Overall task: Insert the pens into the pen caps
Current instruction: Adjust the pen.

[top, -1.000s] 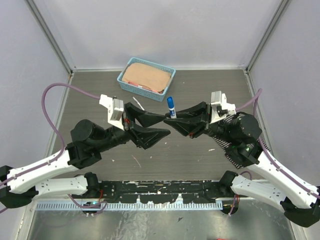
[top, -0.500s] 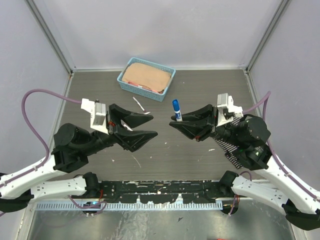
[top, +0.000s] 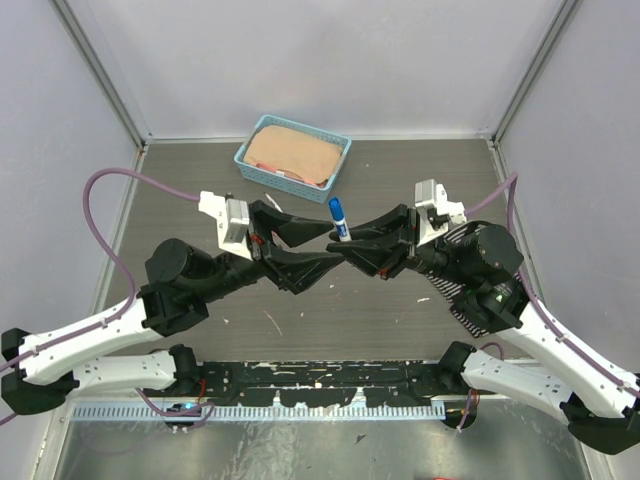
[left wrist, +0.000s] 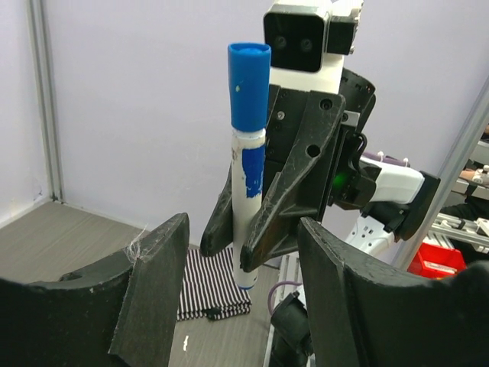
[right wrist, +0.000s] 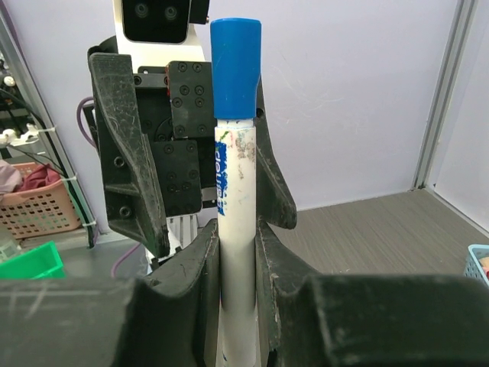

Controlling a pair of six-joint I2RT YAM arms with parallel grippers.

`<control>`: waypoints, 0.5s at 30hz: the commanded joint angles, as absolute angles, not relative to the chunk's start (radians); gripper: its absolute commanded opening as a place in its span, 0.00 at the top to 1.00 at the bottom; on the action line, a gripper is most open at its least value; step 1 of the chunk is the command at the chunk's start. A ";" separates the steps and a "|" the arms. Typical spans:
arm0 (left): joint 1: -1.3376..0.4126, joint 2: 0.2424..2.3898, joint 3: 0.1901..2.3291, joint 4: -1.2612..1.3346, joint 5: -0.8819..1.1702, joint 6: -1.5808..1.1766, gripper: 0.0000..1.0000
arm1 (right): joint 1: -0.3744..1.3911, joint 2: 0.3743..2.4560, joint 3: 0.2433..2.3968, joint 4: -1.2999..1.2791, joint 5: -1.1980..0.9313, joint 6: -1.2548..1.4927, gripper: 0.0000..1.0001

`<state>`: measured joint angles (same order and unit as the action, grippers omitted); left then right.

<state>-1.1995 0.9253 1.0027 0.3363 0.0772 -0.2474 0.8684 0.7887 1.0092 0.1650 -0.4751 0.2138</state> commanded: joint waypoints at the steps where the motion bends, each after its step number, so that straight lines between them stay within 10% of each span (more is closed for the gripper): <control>1: -1.202 0.922 1.043 0.443 0.077 -0.244 0.35 | 0.871 0.790 1.013 0.233 -0.499 0.226 1.00; 15: -1.202 0.891 1.039 0.387 0.036 -0.176 0.35 | 0.872 0.807 1.019 0.235 -0.526 0.235 1.00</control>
